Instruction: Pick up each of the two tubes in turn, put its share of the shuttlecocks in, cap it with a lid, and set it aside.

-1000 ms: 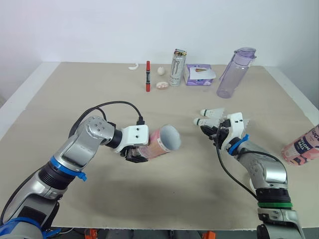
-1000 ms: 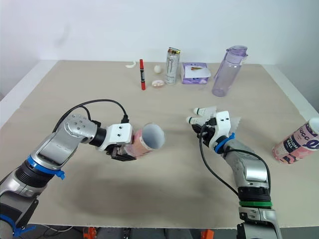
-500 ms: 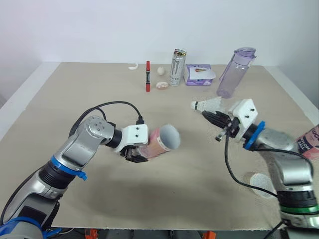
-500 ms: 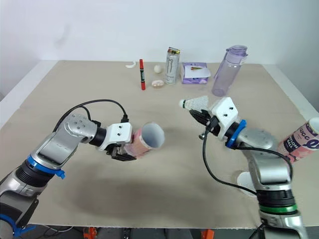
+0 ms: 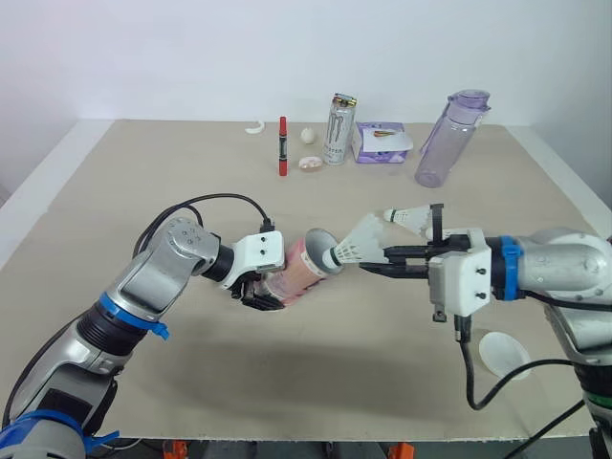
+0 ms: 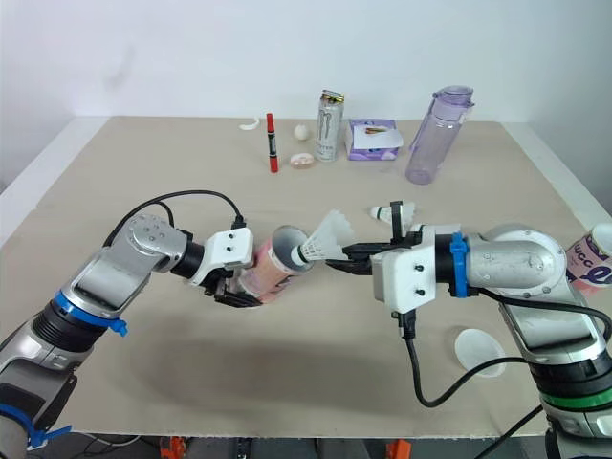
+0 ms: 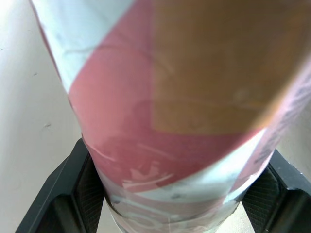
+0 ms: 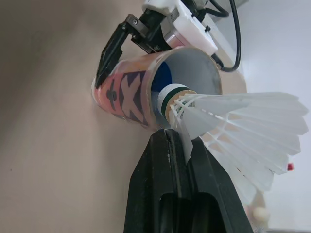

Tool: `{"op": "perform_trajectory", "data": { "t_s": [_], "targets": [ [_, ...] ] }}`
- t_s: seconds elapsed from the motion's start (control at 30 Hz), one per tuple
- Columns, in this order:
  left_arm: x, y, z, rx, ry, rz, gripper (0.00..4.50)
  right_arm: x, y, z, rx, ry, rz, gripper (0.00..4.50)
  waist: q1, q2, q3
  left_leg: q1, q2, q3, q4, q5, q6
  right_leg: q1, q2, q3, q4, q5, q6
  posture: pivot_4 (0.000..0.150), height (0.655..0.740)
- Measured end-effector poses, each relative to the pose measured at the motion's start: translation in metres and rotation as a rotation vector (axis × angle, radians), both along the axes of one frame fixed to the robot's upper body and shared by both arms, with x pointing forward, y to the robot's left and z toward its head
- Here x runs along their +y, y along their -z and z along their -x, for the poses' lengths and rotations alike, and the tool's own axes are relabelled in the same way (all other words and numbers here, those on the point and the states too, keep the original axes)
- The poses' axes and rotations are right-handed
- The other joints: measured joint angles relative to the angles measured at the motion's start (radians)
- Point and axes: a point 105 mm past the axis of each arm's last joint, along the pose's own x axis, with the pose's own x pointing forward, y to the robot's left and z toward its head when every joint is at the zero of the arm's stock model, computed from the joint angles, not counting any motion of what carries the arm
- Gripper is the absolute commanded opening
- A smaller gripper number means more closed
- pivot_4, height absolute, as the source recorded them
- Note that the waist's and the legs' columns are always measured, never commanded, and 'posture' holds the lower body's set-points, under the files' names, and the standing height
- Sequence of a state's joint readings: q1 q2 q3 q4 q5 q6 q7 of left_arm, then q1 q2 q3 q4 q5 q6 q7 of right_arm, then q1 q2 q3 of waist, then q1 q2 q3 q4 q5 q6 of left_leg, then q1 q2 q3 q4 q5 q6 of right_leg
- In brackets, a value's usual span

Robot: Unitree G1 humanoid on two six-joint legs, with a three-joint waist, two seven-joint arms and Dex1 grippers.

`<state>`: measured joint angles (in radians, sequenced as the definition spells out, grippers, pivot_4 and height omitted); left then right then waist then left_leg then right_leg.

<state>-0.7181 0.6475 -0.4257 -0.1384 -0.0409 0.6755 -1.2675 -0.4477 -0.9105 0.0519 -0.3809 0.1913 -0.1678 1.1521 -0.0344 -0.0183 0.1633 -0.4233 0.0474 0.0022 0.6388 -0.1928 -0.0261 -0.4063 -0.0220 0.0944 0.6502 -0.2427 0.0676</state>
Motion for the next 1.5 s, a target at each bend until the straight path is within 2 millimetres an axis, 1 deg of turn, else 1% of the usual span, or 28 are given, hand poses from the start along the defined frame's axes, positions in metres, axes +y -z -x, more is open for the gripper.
{"op": "perform_trajectory", "data": {
  "t_s": [0.07,0.17,0.3,0.4,0.53,0.6,0.63,0.67,0.7,0.73,0.77,0.9,0.93,0.97,1.0,1.03,1.07,1.1,1.13,1.17,1.23,1.27,1.33,1.43,1.5],
  "targets": [
    [0.0,0.0,0.0,0.0,-0.001,0.0,3.46,0.005,0.003,-0.003,-0.006,-0.014,0.015,0.02,0.0,0.0,0.0,0.0,0.0,0.0,0.0,0.0,0.0,0.0,0.0,0.0,0.0,0.0,0.0,0.15,0.74],
    [-0.001,0.0,0.0,0.0,0.0,0.001,3.46,0.006,0.004,-0.005,-0.02,-0.022,0.032,0.02,0.0,0.0,0.0,0.0,0.0,0.0,0.0,0.0,0.0,0.0,0.0,0.001,0.0,0.0,0.0,0.15,0.74],
    [-0.001,0.0,0.001,-0.003,-0.004,0.002,3.46,0.014,0.005,-0.006,-0.039,-0.058,0.058,0.02,0.0,0.0,0.0,0.0,0.0,0.0,0.0,0.0,0.0,0.0,0.0,0.0,0.001,0.0,0.001,0.15,0.74],
    [-0.003,0.0,0.002,-0.009,-0.002,0.002,3.46,0.017,0.003,-0.007,-0.04,-0.067,0.071,1.01,0.0,0.0,0.0,0.0,0.0,0.0,0.0,0.0,0.0,0.0,0.0,0.001,0.001,0.0,0.001,0.15,0.74],
    [-0.003,0.0,0.002,-0.011,-0.002,0.0,3.46,0.019,-0.004,-0.007,-0.018,-0.059,0.045,2.69,0.001,0.0,0.0,0.0,0.0,0.0,0.0,0.0,0.0,0.0,0.0,0.001,0.001,0.0,0.001,0.15,0.74],
    [-0.004,0.0,0.003,-0.011,-0.001,0.0,3.46,0.019,-0.008,-0.005,0.003,-0.056,0.015,3.34,0.001,0.0,0.0,0.0,0.0,0.0,0.0,0.0,0.0,0.0,0.0,0.001,0.001,0.0,0.001,0.15,0.74],
    [-0.004,0.0,0.003,-0.011,-0.001,0.0,3.46,0.018,-0.01,-0.005,0.012,-0.053,0.002,3.78,0.002,0.0,0.0,0.0,0.0,0.0,0.0,0.0,0.0,0.0,0.0,0.001,0.001,0.0,0.001,0.15,0.74],
    [-0.004,0.0,0.002,-0.01,-0.004,0.001,3.46,0.014,-0.012,-0.002,0.051,-0.04,-0.034,4.3,0.005,0.0,0.0,0.0,0.0,0.0,0.0,0.0,0.0,0.0,0.0,0.001,0.001,0.0,0.002,0.15,0.74],
    [-0.004,0.0,0.002,-0.01,-0.004,0.002,3.46,0.01,-0.011,0.0,0.096,-0.022,-0.065,4.43,0.006,0.0,0.0,0.0,0.0,0.0,0.0,0.0,0.0,0.0,0.0,0.001,0.001,0.0,0.002,0.15,0.74],
    [-0.004,0.0,0.002,-0.01,-0.004,0.002,3.46,0.009,-0.011,0.0,0.113,-0.011,-0.082,4.43,0.007,0.0,0.0,0.0,0.0,0.0,0.0,0.0,0.0,0.0,0.0,0.001,0.001,0.0,0.002,0.15,0.74],
    [-0.005,0.0,0.002,-0.011,-0.003,0.003,3.46,0.002,-0.012,0.0,0.165,0.031,-0.155,4.43,0.009,0.0,0.0,0.0,0.0,0.0,0.0,0.0,0.0,0.0,0.0,0.001,0.001,0.0,0.002,0.15,0.74],
    [-0.005,0.001,0.002,-0.012,-0.003,0.003,3.46,-0.039,-0.017,-0.013,0.34,0.269,-0.471,4.43,0.013,-0.001,0.0,-0.001,-0.001,-0.001,0.0,0.0,0.0,0.001,0.0,0.001,0.001,0.0,0.002,0.15,0.74],
    [-0.006,0.001,0.002,-0.014,-0.003,0.003,3.46,-0.06,-0.012,-0.02,0.394,0.375,-0.56,4.43,0.013,-0.002,0.0,-0.001,-0.001,-0.001,0.0,0.0,0.0,0.001,0.0,0.001,0.001,0.0,0.002,0.15,0.74],
    [-0.006,0.001,0.002,-0.013,-0.004,0.003,3.46,-0.074,-0.006,-0.025,0.425,0.447,-0.604,4.43,0.013,-0.002,-0.001,-0.001,-0.001,-0.001,0.001,0.0,0.0,0.001,0.0,0.001,0.001,0.0,0.002,0.15,0.74],
    [-0.005,0.001,0.002,-0.013,-0.004,0.003,3.46,-0.094,0.004,-0.031,0.459,0.55,-0.66,4.43,0.013,-0.002,-0.001,0.0,-0.002,-0.001,0.001,0.0,0.0,0.001,0.0,0.002,0.001,0.0,0.002,0.15,0.74],
    [-0.005,0.001,0.002,-0.013,-0.006,0.002,3.46,-0.103,0.009,-0.034,0.474,0.594,-0.683,4.43,0.013,-0.001,-0.001,0.0,-0.002,-0.001,0.001,0.0,0.0,0.001,0.0,0.002,0.001,0.0,0.002,0.15,0.74],
    [-0.005,0.001,0.002,-0.013,-0.006,0.0,3.46,-0.125,0.023,-0.043,0.492,0.71,-0.748,4.43,0.011,-0.001,-0.001,0.001,-0.001,0.0,0.001,0.0,0.0,0.001,0.0,0.003,0.001,0.0,0.001,0.15,0.74],
    [-0.005,0.001,0.002,-0.014,-0.007,0.001,3.46,-0.134,0.029,-0.046,0.498,0.762,-0.772,4.43,0.01,0.0,-0.001,0.001,-0.002,0.0,0.001,0.0,0.0,0.001,0.0,0.004,0.001,0.0,0.001,0.15,0.74],
    [-0.005,0.001,0.001,-0.015,-0.008,0.0,3.46,-0.138,0.032,-0.048,0.501,0.783,-0.78,4.43,0.01,0.0,-0.001,0.001,-0.002,0.0,0.001,0.0,0.0,0.001,0.0,0.004,0.001,0.0,0.001,0.15,0.74],
    [-0.005,0.001,0.001,-0.015,-0.009,0.0,3.46,-0.147,0.039,-0.052,0.514,0.836,-0.809,4.43,0.01,0.0,-0.001,0.001,-0.002,0.0,0.001,0.0,0.001,0.001,0.001,0.004,0.001,0.0,0.0,0.15,0.74],
    [-0.005,0.001,0.001,-0.015,-0.01,0.001,3.46,-0.168,0.058,-0.059,0.543,0.957,-0.85,4.43,0.01,0.001,-0.001,0.001,-0.002,0.001,0.001,0.0,0.001,0.001,0.001,0.005,0.001,0.0,0.001,0.15,0.74],
    [-0.004,0.001,0.002,-0.015,-0.01,0.001,3.46,-0.175,0.066,-0.062,0.562,0.996,-0.862,4.43,0.01,0.001,-0.001,0.001,-0.002,0.001,0.001,0.0,0.001,0.001,0.001,0.005,0.001,0.0,0.001,0.15,0.74],
    [-0.004,0.002,0.002,-0.015,-0.01,0.001,3.46,-0.182,0.072,-0.067,0.567,1.03,-0.877,4.43,0.009,0.002,-0.001,0.001,-0.002,0.001,0.001,0.0,0.001,0.001,0.001,0.006,0.001,0.001,0.002,0.15,0.74],
    [-0.004,0.002,0.002,-0.015,-0.01,0.001,3.46,-0.185,0.075,-0.073,0.564,1.038,-0.875,4.43,0.008,0.002,-0.001,0.001,-0.002,0.001,0.001,0.0,0.001,0.001,0.001,0.006,0.001,0.002,0.005,0.15,0.74],
    [-0.004,0.002,0.002,-0.016,-0.013,0.002,3.46,-0.188,0.081,-0.08,0.576,1.055,-0.88,4.43,0.007,0.002,-0.001,0.001,-0.002,0.001,0.001,0.0,0.001,0.001,0.001,0.006,0.001,0.002,0.005,0.15,0.74]
  ]
}}
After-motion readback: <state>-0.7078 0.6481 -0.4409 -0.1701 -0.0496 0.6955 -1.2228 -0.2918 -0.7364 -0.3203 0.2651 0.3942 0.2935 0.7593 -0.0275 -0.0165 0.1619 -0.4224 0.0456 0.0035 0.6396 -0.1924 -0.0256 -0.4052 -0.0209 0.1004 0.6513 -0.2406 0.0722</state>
